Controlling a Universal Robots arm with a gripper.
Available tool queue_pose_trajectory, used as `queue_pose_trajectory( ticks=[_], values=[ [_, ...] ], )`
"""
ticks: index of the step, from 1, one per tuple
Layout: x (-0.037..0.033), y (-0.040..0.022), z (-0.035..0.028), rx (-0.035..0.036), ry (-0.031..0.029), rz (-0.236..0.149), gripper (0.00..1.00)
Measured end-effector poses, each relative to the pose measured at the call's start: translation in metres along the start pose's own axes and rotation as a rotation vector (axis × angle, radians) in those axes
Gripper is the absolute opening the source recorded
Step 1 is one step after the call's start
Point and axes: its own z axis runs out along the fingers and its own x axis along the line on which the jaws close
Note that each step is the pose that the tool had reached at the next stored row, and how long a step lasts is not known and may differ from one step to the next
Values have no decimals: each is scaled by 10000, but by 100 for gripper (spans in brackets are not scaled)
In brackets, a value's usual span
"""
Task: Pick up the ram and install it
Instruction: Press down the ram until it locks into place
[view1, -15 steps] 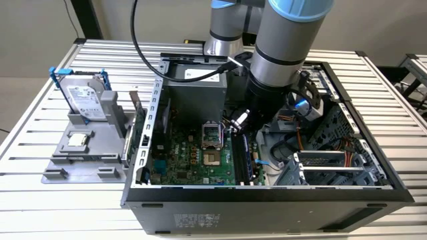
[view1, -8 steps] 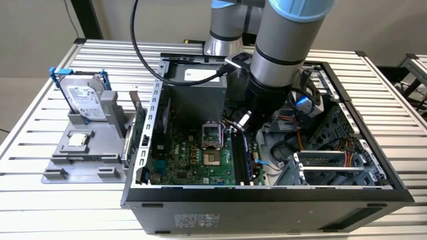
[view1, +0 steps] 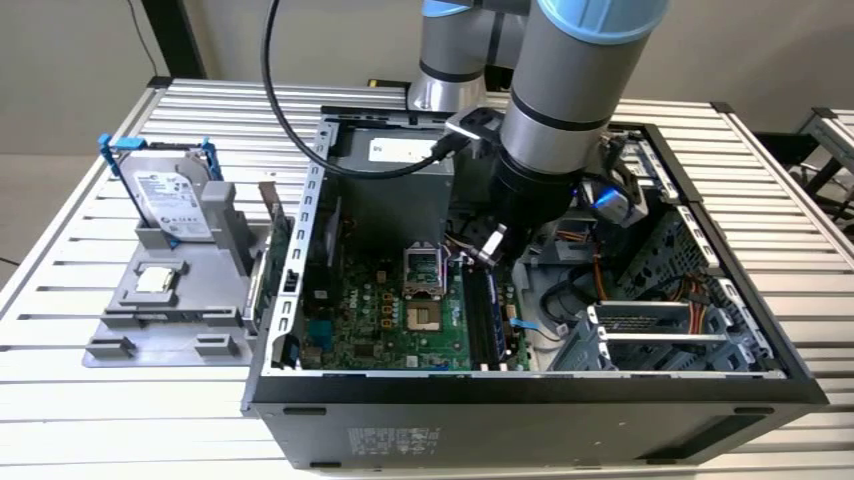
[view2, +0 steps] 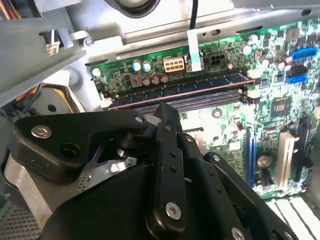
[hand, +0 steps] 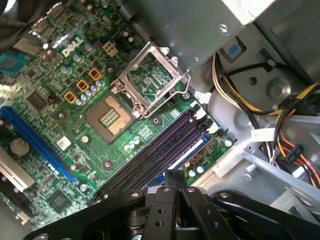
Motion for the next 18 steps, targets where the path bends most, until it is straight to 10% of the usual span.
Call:
queue_pose_trajectory(
  ticks=[18],
  values=[
    [0,0,1,97,-82,-3226,0]
  ],
)
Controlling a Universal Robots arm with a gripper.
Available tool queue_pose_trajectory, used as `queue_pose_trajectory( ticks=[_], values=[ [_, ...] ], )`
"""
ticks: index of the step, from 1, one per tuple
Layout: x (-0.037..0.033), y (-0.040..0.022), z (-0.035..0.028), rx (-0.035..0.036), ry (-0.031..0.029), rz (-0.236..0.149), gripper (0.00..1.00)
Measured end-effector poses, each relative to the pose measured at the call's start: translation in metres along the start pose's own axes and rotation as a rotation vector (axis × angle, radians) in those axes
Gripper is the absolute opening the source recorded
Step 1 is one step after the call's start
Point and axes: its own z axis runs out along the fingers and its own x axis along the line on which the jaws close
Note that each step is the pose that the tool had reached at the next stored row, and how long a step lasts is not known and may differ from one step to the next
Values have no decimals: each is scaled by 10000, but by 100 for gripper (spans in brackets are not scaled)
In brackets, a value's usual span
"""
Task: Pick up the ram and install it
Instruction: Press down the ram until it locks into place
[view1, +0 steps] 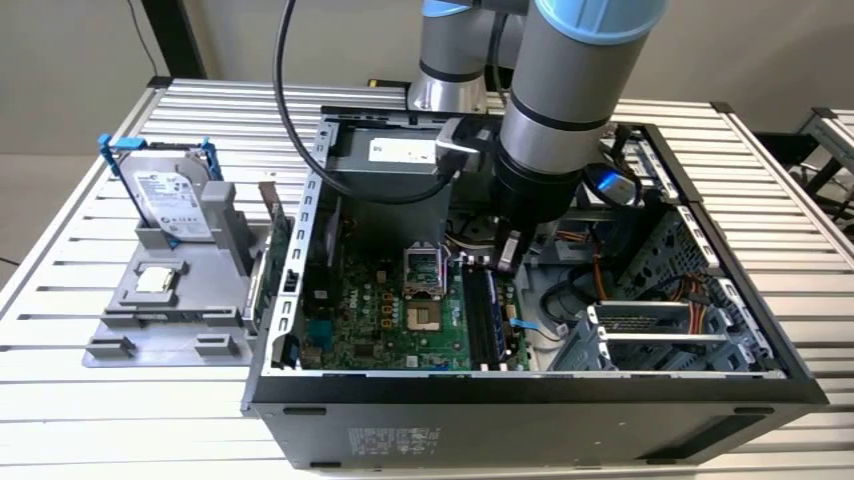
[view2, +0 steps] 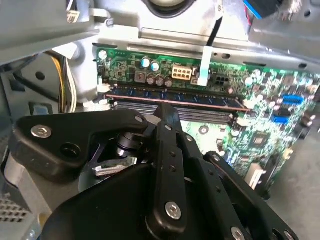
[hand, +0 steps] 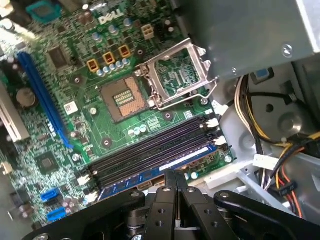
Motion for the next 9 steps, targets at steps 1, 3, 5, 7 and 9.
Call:
queue_pose_trajectory(
  ticks=[1,3,5,7,9],
  values=[
    [0,0,0,-4,0,-179,0],
    [0,1,0,-14,-1,-544,0],
    [0,0,1,-24,-4,-905,0],
    [0,0,2,-33,-7,-1265,0],
    [0,0,3,-43,-10,-1619,0]
  ],
)
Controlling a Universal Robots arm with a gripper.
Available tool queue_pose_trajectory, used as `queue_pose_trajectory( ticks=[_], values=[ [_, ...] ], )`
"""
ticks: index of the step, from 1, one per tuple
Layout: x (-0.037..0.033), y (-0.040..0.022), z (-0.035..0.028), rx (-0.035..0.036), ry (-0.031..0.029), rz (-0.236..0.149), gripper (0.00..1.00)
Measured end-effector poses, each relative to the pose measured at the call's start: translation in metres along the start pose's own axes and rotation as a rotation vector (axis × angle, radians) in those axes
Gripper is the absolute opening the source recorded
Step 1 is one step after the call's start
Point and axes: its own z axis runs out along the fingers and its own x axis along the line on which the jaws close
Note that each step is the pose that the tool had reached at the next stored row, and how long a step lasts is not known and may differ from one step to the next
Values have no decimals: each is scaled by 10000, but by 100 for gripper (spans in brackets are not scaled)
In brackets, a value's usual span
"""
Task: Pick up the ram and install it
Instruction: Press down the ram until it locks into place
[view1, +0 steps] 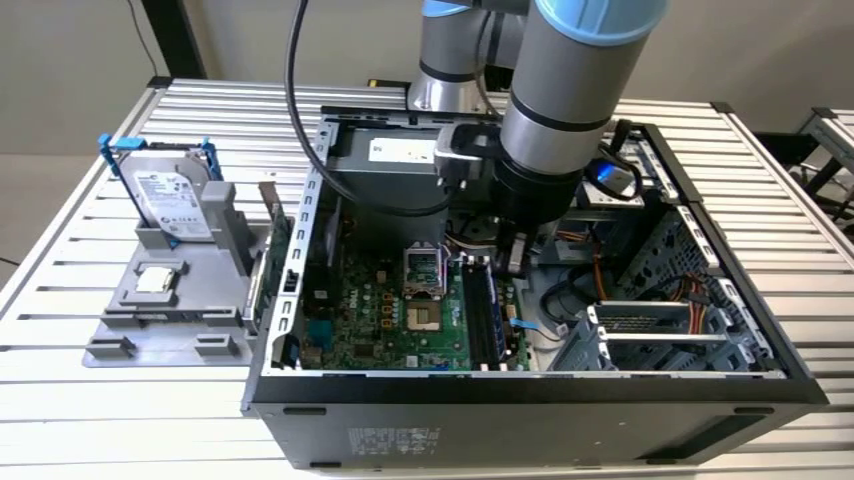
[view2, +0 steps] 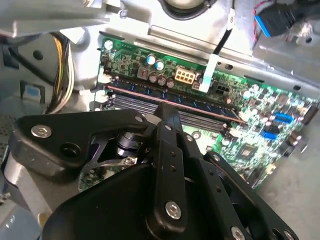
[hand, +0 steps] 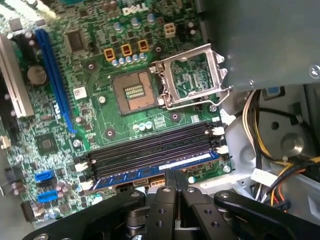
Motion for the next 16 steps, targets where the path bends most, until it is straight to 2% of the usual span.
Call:
queue_pose_trajectory(
  ticks=[16],
  values=[
    [5,-1,7,-57,-11,-2120,0]
  ],
)
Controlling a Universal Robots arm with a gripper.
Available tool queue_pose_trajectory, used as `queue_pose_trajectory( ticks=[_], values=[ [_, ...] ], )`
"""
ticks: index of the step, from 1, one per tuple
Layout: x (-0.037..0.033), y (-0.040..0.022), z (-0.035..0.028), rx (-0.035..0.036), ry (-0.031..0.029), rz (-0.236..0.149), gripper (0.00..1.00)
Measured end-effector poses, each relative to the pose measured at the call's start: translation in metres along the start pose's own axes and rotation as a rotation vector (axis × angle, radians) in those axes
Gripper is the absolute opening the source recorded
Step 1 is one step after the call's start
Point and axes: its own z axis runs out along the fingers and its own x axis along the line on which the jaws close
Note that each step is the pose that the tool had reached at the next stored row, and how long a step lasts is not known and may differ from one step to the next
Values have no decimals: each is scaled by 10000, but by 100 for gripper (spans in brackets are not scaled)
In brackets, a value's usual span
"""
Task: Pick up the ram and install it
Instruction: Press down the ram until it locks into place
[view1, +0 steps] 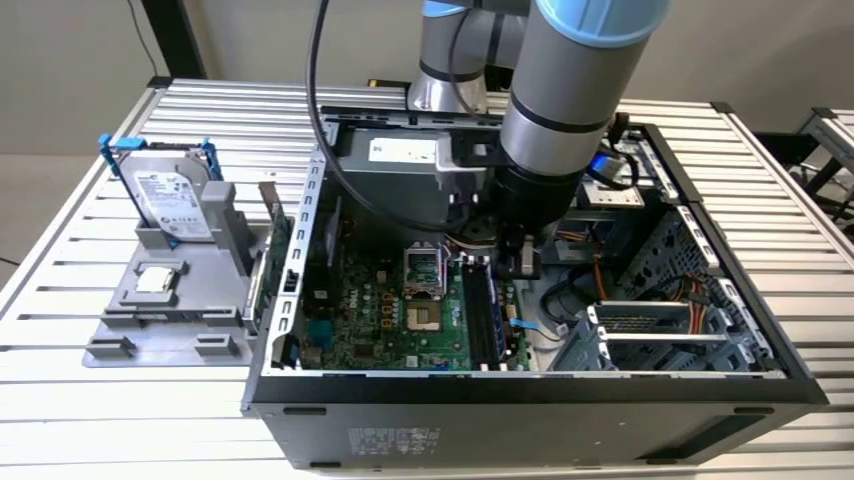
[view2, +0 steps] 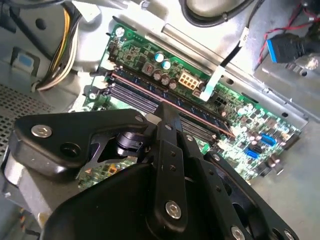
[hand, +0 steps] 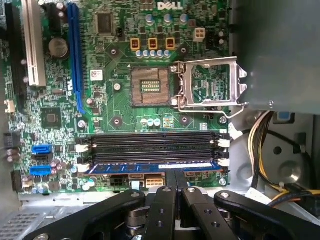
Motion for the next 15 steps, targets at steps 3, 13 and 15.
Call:
queue_pose_trajectory(
  ticks=[3,13,15],
  values=[
    [7,-1,2,-8,1,-267,0],
    [63,-8,20,-13,63,-469,0],
    [70,-14,25,-15,78,-469,0]
  ],
)
